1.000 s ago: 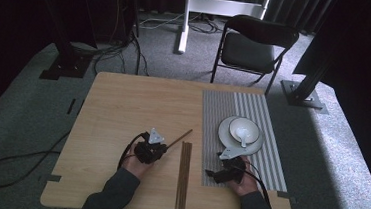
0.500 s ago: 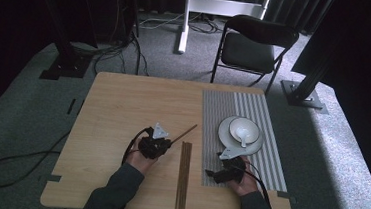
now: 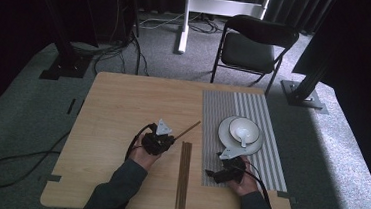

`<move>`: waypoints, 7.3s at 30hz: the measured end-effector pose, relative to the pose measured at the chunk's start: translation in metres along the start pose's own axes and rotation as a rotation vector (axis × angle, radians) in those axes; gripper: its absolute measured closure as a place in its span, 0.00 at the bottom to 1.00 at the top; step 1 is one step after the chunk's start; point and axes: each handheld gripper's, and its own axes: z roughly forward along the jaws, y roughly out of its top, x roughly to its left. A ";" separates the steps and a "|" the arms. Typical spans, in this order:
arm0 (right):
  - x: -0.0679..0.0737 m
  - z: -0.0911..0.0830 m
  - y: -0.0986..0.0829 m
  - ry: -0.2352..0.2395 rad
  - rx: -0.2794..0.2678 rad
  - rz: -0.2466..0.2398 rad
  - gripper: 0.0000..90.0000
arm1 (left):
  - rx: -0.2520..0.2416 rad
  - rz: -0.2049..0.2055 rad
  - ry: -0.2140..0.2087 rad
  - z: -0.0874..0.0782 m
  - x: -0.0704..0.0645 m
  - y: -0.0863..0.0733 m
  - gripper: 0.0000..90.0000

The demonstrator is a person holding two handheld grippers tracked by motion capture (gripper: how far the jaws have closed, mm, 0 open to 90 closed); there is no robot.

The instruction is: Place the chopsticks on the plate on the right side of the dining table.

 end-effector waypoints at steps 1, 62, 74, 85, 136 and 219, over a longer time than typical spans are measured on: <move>0.000 0.000 0.000 0.000 0.000 0.000 0.13 | -0.006 -0.003 -0.001 0.001 0.000 0.001 0.94; 0.000 0.000 0.000 0.000 0.000 -0.002 0.13 | -0.033 0.058 -0.051 0.036 -0.012 0.058 0.94; 0.000 0.000 0.000 0.000 0.000 -0.002 0.13 | -0.031 0.068 -0.061 0.047 -0.017 0.064 0.94; 0.000 0.000 0.000 0.000 0.000 -0.002 0.13 | -0.027 0.074 -0.068 0.054 -0.019 0.069 0.94; 0.000 0.000 0.000 -0.001 0.000 -0.001 0.13 | -0.015 0.108 -0.082 0.083 -0.030 0.111 0.94; 0.000 0.000 0.000 -0.001 0.000 -0.002 0.13 | 0.056 0.063 -0.126 0.157 -0.051 0.123 0.93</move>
